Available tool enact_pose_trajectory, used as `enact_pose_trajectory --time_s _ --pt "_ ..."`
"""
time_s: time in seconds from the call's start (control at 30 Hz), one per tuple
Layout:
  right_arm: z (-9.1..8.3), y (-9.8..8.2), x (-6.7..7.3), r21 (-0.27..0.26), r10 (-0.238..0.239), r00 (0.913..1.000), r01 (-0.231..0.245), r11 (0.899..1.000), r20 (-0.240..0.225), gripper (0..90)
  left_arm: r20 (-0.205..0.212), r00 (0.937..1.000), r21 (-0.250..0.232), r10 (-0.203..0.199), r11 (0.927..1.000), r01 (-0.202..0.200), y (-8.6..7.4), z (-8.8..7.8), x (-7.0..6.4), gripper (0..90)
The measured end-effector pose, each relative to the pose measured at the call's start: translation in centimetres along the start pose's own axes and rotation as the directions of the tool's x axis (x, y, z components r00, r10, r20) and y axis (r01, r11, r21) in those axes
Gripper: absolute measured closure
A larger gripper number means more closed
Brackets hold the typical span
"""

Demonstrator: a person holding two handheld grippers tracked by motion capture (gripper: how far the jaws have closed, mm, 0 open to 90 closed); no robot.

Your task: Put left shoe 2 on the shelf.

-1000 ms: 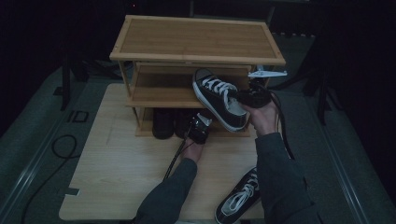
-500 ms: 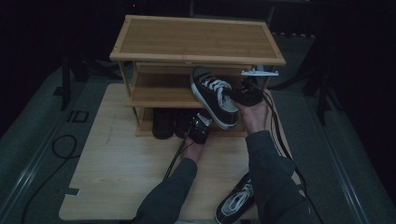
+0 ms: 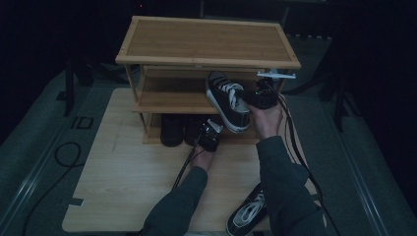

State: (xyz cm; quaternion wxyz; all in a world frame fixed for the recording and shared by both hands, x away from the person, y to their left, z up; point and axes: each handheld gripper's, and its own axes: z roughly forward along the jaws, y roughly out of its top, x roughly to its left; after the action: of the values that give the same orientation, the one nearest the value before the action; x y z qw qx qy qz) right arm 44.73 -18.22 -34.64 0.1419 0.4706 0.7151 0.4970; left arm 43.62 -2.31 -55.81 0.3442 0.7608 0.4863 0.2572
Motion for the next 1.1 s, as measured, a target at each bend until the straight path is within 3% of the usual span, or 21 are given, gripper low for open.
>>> enact_pose_trajectory --time_s 0.07,0.47,0.67,0.77,0.87,0.9,1.07,1.1 --pt "-0.2 0.1 0.0 -0.01 0.01 0.9999 -0.01 1.0 -0.01 80.4 0.001 1.0 0.0 0.0 1.0 0.0 0.0 0.0 0.0 89.6" --pt "-3.1 0.6 0.0 -0.082 -0.061 0.9981 0.061 0.995 -0.006 80.3 -0.001 1.0 -0.003 0.0 1.0 0.0 0.0 0.0 0.0 89.6" --pt "-4.5 0.5 -0.2 -0.07 -0.11 0.9934 0.112 0.991 0.033 82.0 -0.001 1.0 -0.003 0.001 1.0 -0.001 0.0 0.0 0.0 89.6" --pt "-5.4 -0.6 -0.8 -0.028 -0.135 0.9896 0.136 0.99 0.049 89.9 -0.001 1.0 -0.003 0.001 1.0 -0.001 0.0 0.0 0.0 89.6" --pt "-5.6 -0.8 -0.9 -0.022 -0.138 0.9892 0.139 0.99 0.048 90.0 -0.002 1.0 -0.003 0.001 1.0 -0.001 0.0 0.0 0.0 89.7" --pt "-6.3 -1.6 -1.0 0.001 -0.163 0.9852 0.164 0.987 0.051 90.0 -0.002 1.0 -0.003 0.002 1.0 -0.002 0.0 0.0 0.0 89.6" --pt "-7.0 -2.5 -0.8 0.014 -0.188 0.9813 0.187 0.982 0.043 90.0 -0.002 1.0 -0.003 0.003 1.0 -0.003 0.0 0.0 0.0 89.7" --pt "-7.7 -3.2 -0.4 0.029 -0.211 0.9768 0.21 0.977 0.036 90.0 -0.003 1.0 -0.002 0.004 1.0 -0.004 0.0 0.0 -0.1 89.7"
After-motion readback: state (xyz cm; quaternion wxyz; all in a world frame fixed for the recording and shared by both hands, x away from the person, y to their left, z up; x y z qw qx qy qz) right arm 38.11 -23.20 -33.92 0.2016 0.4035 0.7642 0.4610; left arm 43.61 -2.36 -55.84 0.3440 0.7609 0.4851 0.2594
